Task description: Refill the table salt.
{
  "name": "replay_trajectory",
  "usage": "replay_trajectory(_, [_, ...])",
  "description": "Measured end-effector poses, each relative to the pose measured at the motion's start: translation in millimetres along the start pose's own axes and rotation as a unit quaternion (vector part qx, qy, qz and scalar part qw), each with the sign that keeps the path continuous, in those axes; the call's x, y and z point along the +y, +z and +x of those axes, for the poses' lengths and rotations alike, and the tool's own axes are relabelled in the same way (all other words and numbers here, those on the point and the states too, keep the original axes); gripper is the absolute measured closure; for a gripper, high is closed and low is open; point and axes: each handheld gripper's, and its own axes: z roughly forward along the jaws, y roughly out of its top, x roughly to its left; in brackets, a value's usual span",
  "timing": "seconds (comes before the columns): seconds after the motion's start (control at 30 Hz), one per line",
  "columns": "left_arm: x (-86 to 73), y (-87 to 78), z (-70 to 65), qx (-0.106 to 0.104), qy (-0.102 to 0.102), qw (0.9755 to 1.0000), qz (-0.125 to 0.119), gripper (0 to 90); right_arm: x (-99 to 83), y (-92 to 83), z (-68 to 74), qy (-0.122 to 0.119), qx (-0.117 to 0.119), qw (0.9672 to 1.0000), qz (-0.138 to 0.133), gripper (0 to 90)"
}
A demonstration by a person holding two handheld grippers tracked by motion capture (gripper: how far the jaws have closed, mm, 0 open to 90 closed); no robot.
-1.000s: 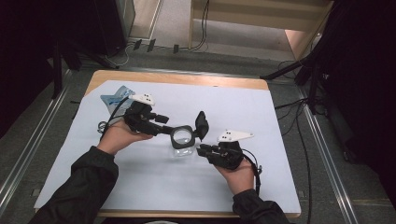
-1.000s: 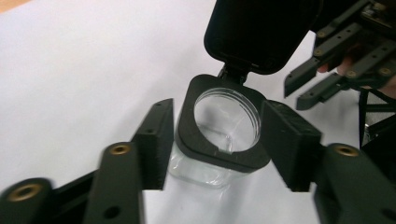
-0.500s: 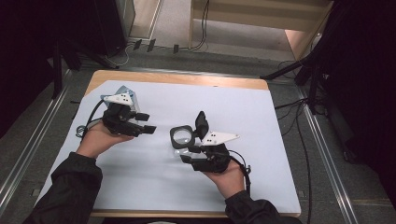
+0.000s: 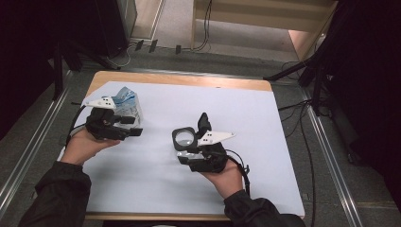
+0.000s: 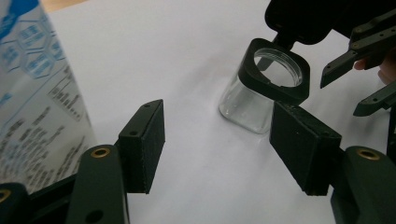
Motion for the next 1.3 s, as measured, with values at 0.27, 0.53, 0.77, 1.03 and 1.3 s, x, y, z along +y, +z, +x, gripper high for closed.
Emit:
replay_trajectory(0.27, [-11.6,-21.2,14.0,0.033,-0.025,0.9991,0.002,37.3,1.6,4.0,-3.2,-0.003,0.003,1.0,0.004,51.5])
replay_trajectory(0.53, [-19.6,-36.9,25.3,0.064,-0.042,0.997,0.01,38.9,4.1,8.3,-2.6,-0.005,0.009,0.9999,0.005,51.5])
replay_trajectory(0.77, [-25.5,-40.6,44.6,0.09,-0.067,0.9936,0.011,42.8,5.1,12.7,-2.7,-0.006,0.016,0.9998,0.009,51.6])
replay_trajectory(1.03, [-17.4,-28.3,63.8,0.081,-0.073,0.9938,0.024,59.8,3.9,13.0,-2.3,-0.004,0.015,0.9998,0.009,51.6])
replay_trajectory(1.3, [-10.5,-10.1,72.3,0.087,-0.059,0.9933,0.046,64.2,0.6,8.6,-0.6,0.0,0.006,1.0,0.007,51.4])
